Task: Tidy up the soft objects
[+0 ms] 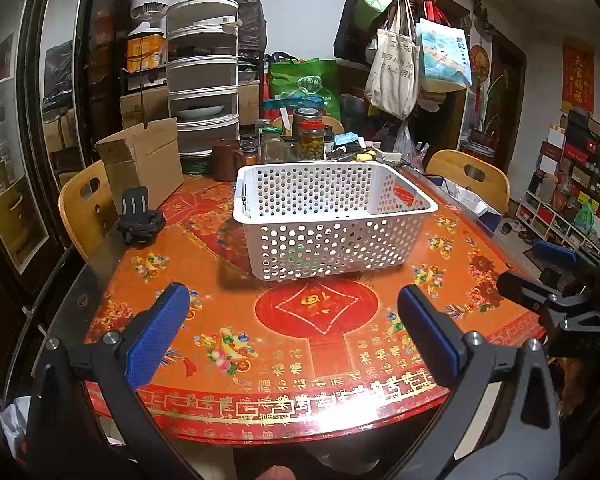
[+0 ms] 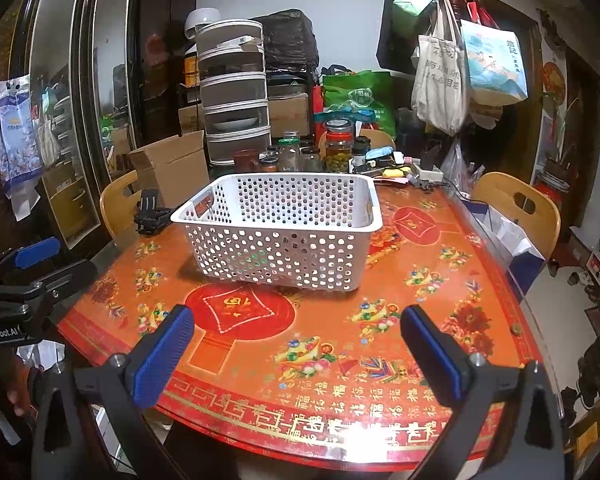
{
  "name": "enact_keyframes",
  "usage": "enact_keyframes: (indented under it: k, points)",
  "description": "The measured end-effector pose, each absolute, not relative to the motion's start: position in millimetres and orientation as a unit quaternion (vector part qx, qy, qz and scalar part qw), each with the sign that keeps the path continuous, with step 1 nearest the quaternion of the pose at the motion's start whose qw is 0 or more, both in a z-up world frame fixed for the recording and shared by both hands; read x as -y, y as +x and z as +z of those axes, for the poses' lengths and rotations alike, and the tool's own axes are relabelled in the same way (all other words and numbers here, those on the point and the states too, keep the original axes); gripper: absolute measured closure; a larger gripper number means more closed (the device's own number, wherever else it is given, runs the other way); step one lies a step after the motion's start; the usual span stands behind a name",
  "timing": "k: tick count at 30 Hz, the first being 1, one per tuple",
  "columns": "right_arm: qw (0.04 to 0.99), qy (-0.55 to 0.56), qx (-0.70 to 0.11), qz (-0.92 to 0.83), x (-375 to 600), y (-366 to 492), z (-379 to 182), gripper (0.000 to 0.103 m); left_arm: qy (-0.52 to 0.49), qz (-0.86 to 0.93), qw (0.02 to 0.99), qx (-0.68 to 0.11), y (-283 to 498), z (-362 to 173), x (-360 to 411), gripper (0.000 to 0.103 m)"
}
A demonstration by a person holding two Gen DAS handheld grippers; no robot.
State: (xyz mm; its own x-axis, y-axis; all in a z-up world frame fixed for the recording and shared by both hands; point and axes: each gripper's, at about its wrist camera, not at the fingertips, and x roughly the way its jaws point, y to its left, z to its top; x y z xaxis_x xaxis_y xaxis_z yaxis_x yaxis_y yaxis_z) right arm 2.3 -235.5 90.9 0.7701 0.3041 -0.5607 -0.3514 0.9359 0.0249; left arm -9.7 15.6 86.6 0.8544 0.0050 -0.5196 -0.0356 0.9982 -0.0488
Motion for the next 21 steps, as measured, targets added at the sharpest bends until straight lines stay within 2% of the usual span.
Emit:
enact_keyframes:
  k: [21]
  points:
    - [0.940, -0.042, -0.291, 0.175, 236.3, 1.4, 90.8, 0.000, -0.027, 0.005, 0.962, -0.273, -8.8, 84.7, -12.6, 0.000]
